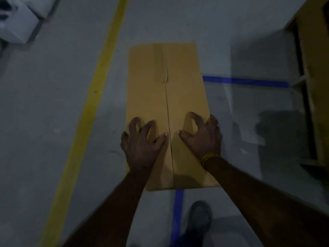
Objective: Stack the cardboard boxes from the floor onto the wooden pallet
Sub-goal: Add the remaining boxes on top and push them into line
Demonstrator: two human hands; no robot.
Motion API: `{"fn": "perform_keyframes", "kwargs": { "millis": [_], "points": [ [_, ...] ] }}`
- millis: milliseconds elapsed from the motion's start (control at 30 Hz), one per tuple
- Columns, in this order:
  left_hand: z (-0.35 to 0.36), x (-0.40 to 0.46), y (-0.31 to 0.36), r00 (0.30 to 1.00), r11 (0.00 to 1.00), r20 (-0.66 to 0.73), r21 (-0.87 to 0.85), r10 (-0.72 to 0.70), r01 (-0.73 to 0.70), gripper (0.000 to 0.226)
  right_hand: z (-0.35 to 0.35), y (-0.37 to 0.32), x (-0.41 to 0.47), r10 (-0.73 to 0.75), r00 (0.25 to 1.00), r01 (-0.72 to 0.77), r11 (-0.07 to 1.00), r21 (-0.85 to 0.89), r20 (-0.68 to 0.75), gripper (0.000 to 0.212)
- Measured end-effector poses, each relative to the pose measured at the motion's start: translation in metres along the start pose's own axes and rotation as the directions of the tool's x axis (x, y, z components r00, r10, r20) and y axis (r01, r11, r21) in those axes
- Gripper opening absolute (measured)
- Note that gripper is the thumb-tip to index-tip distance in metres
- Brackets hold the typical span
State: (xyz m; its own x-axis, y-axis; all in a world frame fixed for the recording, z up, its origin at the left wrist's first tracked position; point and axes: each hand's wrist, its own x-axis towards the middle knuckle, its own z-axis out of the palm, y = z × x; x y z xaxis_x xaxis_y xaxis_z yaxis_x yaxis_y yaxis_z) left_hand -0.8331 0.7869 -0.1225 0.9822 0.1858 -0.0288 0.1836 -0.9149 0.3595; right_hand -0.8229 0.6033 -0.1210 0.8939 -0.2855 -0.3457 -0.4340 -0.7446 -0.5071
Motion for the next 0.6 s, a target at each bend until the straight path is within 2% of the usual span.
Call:
{"fn": "perform_keyframes", "kwargs": {
  "millis": [300, 600],
  "points": [
    [0.003, -0.059, 0.093, 0.996, 0.996, 0.045, -0.044, 0.078, -0.076, 0.067, -0.084, 0.081, -0.037, 0.04, 0.996, -0.041, 0.999, -0.012, -0.083, 0.077],
    [-0.018, -0.158, 0.155, 0.997, 0.994, -0.033, -0.082, 0.067, -0.069, 0.062, -0.159, 0.137, -0.108, -0.023, 0.993, 0.02, 0.999, -0.028, -0.116, 0.078]
  ]
}}
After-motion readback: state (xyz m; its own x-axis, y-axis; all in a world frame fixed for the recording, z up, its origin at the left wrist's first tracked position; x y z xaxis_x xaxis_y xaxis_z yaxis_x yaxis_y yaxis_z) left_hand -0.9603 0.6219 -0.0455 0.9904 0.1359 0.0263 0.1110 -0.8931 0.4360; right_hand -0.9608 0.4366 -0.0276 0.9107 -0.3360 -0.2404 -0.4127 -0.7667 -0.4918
